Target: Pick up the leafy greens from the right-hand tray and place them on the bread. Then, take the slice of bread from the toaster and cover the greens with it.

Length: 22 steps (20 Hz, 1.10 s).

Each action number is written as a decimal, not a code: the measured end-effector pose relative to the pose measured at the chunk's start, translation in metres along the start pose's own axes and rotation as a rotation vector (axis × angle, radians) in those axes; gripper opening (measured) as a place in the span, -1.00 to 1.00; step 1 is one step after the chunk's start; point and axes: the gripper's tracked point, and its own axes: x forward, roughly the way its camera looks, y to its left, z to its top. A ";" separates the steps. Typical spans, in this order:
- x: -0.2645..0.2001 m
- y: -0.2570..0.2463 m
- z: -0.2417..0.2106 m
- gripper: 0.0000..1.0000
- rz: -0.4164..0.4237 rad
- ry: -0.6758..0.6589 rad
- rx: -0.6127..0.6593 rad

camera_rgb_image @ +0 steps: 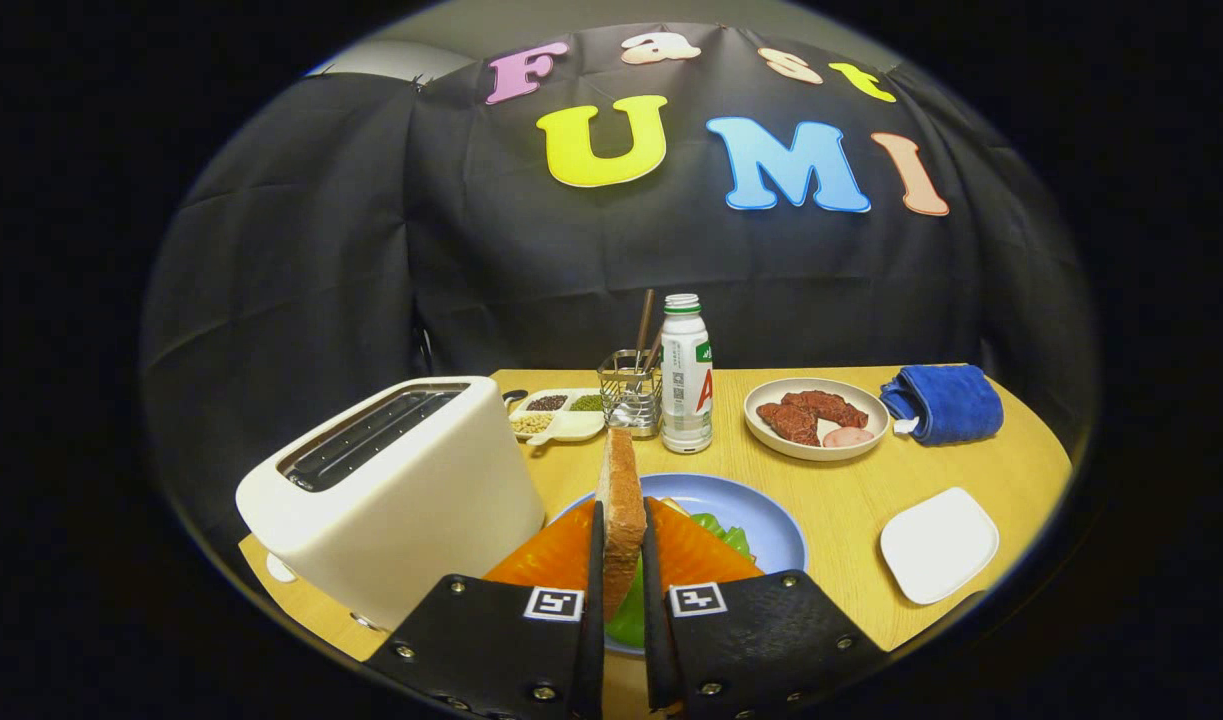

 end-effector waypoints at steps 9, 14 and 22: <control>0.002 -0.018 -0.014 -0.37 -0.007 0.041 -0.070; 0.002 -0.031 -0.021 -0.38 -0.013 0.059 -0.082; 0.006 -0.045 -0.025 -0.12 -0.014 0.057 -0.109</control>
